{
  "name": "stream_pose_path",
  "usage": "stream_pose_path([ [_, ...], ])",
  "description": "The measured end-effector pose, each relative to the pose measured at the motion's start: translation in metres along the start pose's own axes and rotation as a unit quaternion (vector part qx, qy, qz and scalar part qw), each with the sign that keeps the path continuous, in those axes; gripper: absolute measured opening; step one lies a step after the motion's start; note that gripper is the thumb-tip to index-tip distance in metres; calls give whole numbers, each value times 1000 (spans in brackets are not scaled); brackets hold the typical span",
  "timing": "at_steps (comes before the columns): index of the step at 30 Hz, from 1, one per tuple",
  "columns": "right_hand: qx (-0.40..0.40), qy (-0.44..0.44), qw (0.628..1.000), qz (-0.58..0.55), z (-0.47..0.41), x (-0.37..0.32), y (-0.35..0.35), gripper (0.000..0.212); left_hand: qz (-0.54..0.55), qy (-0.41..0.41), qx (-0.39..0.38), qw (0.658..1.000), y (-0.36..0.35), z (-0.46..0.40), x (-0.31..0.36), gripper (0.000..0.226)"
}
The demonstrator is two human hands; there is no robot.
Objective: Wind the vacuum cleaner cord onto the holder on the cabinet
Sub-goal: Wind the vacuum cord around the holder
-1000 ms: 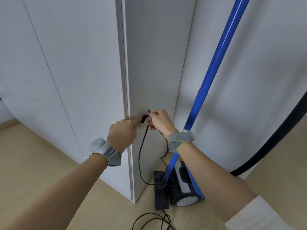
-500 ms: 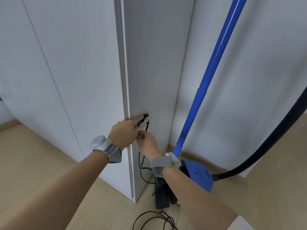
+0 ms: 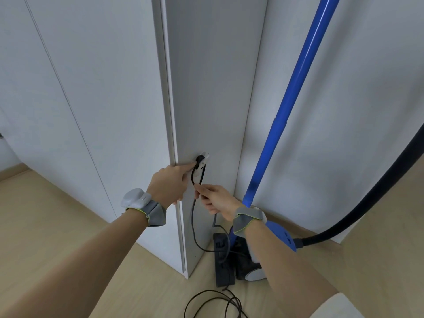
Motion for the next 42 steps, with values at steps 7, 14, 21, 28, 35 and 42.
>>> stream_pose_path([
  [7, 31, -11, 998, -47, -13, -1, -36, 39, -5, 8, 8, 1000, -2, 0, 0, 58],
  [14, 114, -44, 990, -72, -26, 26, 0, 44, 5, -8, 9, 1000, -4, 1, 2, 67],
  [21, 134, -107, 982, -85, -38, 17, 62, 37, 17, 8, -12, 1000, -8, 0, 4, 68],
  [28, 98, -150, 975, -134, -80, -36, 66, 37, 18, 12, -15, 1000, -9, 0, 5, 65],
  [35, 116, -135, 979, -95, -85, -73, 70, 36, 15, 17, -13, 1000, -11, -2, 1, 64],
  [42, 200, -44, 964, 170, -77, -101, 69, 27, 15, 19, -5, 1000, -11, -4, 2, 62],
])
Point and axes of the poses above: each hand's wrist, its own z-axis away from the middle knuckle, its own y-axis out of the back of the hand, x = y × z, the point moved 3 cm from there along -z, towards the middle knuckle
